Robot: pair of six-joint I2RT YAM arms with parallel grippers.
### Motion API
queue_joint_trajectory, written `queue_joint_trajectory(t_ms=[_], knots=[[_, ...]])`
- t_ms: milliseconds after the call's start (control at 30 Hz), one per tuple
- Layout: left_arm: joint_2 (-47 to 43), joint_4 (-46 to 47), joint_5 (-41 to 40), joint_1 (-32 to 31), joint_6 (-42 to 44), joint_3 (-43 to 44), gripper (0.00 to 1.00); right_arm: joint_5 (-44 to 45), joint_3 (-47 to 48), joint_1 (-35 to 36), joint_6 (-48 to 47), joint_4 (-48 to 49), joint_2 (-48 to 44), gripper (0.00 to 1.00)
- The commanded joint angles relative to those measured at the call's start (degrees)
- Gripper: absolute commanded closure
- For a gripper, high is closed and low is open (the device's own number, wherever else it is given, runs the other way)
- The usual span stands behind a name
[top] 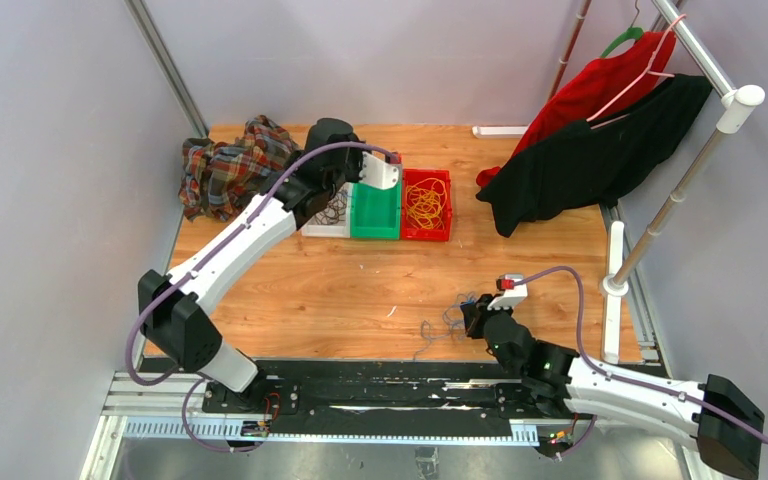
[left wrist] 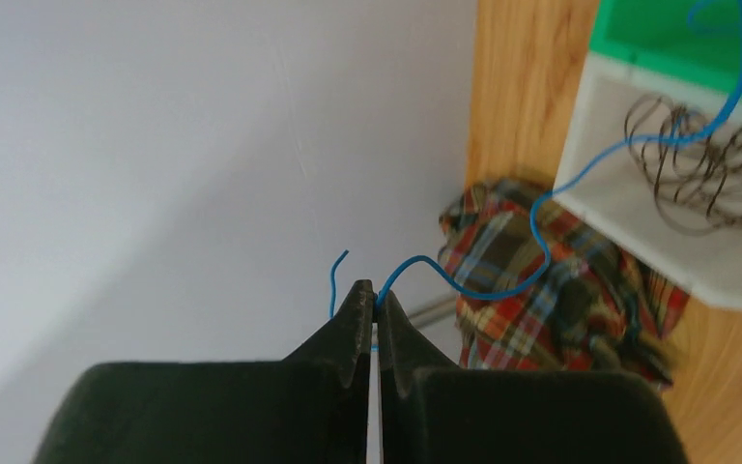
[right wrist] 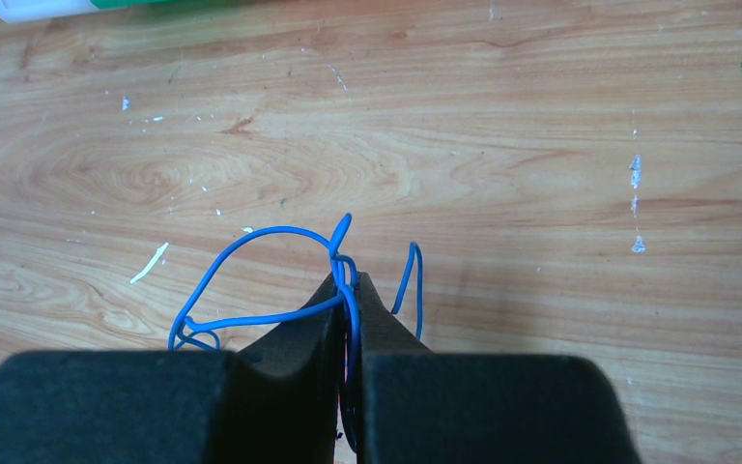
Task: Untangle the cables
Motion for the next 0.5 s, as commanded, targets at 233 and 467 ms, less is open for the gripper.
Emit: queue_joint_trajectory(t_ms=[233,467], knots=[[3.69,7.00,-12.58,12.02,13.19,14.38,1.00,2.19,0.51,-0.81,0.00,-2.50,-2.35,0.98],[2.03,1.57,-5.78,10.85,1.99,25.25,1.00,1.91,0.45,-0.89,0.12,-1.37,-1.93,0.98]])
